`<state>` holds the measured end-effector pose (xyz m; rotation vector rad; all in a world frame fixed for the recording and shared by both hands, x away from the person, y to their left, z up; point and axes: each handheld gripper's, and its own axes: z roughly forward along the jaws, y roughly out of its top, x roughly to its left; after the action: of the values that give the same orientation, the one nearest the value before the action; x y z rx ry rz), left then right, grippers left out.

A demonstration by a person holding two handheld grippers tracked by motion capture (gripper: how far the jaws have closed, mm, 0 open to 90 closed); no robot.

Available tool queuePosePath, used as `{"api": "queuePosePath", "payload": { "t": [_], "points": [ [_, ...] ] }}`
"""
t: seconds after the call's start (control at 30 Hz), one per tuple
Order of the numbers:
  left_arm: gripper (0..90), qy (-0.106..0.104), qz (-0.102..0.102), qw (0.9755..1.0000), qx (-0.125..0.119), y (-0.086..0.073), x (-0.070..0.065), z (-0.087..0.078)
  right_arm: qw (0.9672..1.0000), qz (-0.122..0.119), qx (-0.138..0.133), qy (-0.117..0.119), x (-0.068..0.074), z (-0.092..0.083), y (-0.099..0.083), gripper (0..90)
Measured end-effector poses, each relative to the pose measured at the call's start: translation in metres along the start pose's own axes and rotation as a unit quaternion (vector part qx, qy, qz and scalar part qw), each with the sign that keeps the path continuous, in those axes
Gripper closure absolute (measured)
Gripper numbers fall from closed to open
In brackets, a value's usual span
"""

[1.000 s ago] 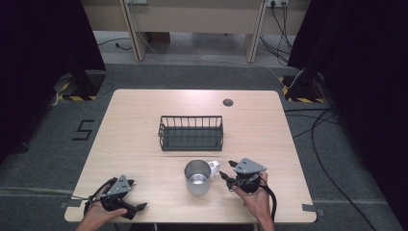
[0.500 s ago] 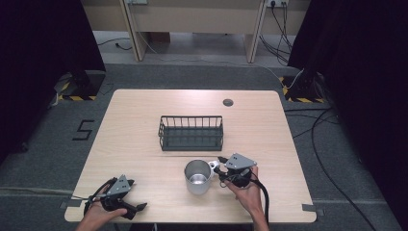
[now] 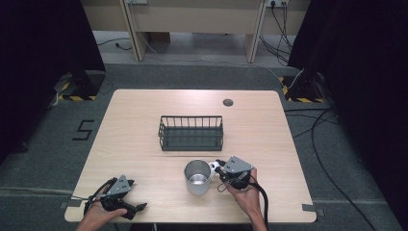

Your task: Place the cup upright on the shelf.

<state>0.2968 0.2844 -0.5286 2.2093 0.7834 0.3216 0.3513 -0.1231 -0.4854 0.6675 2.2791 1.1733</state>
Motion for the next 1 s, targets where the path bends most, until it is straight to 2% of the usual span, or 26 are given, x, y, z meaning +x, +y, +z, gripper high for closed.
{"api": "queuePosePath", "payload": {
  "t": [0.07,0.13,0.37,0.7,0.9,1.0],
  "points": [
    [0.0,0.0,0.0,1.0,0.0,0.0,0.0,0.0,1.0,0.002,0.001,-0.003,0.002,-0.003,-0.001,74.2],
    [0.0,0.0,0.0,1.0,0.0,0.0,0.0,0.0,0.9999,0.014,0.0,-0.004,0.005,-0.006,-0.003,73.1],
    [0.0,0.0,0.0,1.0,0.0,0.0,0.0,0.0,0.9997,0.024,0.002,0.001,0.013,-0.02,-0.006,66.9],
    [0.0,0.0,0.0,1.0,0.0,0.0,0.0,0.0,0.9999,0.015,0.008,-0.004,0.024,-0.03,-0.008,66.3],
    [0.0,0.0,0.0,1.0,0.0,0.0,0.0,0.0,0.9999,0.008,0.014,0.001,0.033,-0.037,-0.008,61.7],
    [0.0,0.0,0.0,1.0,0.0,0.0,0.0,0.0,0.9998,0.013,0.013,0.005,0.035,-0.039,-0.009,59.2]
  ]
}}
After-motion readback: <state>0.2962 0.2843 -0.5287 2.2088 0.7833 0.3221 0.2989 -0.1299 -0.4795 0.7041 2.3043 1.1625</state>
